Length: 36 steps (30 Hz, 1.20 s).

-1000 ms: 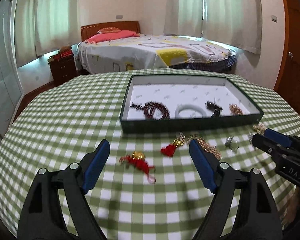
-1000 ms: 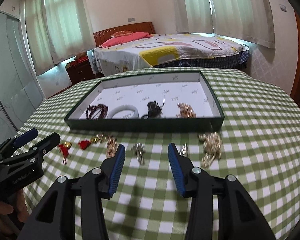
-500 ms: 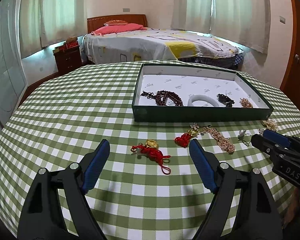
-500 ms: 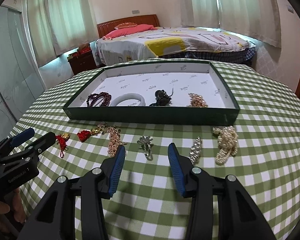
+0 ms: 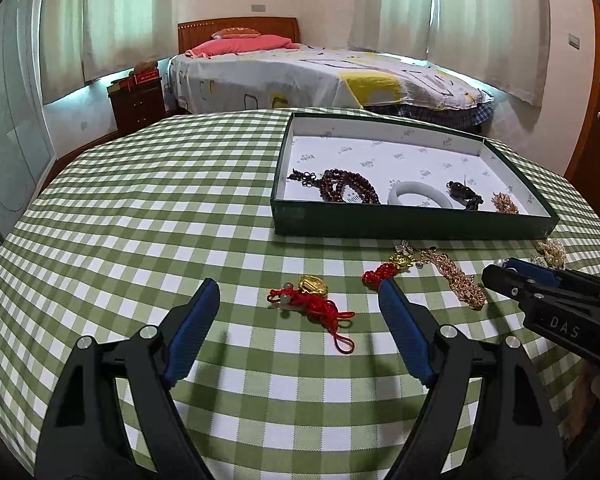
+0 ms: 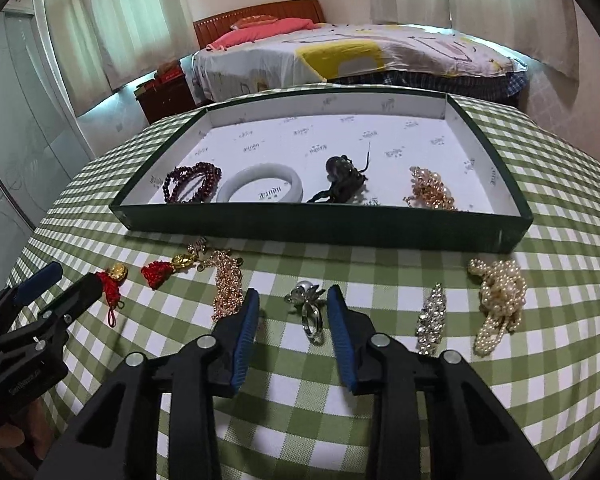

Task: Organize jewelry
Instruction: 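Grasp the silver ring with the right tool while the left tool grasps the red tassel with gold coin, then carry the ring and the red tassel over the green box with both tools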

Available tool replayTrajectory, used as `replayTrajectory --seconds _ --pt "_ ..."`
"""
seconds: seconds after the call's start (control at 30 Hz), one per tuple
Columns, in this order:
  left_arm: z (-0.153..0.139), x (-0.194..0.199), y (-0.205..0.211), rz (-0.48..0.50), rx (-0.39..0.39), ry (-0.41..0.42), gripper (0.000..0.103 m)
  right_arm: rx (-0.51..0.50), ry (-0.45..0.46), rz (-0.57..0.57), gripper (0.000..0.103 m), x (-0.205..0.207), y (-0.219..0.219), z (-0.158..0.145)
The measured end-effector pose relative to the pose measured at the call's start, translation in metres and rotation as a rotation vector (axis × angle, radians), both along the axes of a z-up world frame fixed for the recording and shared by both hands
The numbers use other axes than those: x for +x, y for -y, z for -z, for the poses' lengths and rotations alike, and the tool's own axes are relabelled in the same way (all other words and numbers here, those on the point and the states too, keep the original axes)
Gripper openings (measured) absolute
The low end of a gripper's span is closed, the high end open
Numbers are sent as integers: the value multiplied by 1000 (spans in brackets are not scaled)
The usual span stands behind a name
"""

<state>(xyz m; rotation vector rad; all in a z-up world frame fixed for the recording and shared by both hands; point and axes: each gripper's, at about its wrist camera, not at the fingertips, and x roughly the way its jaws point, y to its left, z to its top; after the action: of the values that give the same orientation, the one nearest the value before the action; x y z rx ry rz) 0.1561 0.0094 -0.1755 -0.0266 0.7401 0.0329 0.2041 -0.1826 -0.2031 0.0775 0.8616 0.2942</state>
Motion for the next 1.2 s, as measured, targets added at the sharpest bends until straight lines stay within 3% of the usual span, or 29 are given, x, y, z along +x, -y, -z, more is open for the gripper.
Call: replayTrajectory --seconds 0.07,0.37,0.5,1.03,1.2 --pt "2 1 2 5 0 -5 80 -6 -3 -5 22 0 -1 0" --pt "11 13 7 28 -27 -67 76 14 4 -6 21 -4 7 -2" --pt "18 19 4 19 -68 -119 62 29 4 1 21 -5 14 -2" --pt "19 8 2 47 -74 -100 11 63 13 23 21 -9 25 -3" --pt "14 2 2 60 -89 -72 10 63 30 24 21 -12 26 -6"
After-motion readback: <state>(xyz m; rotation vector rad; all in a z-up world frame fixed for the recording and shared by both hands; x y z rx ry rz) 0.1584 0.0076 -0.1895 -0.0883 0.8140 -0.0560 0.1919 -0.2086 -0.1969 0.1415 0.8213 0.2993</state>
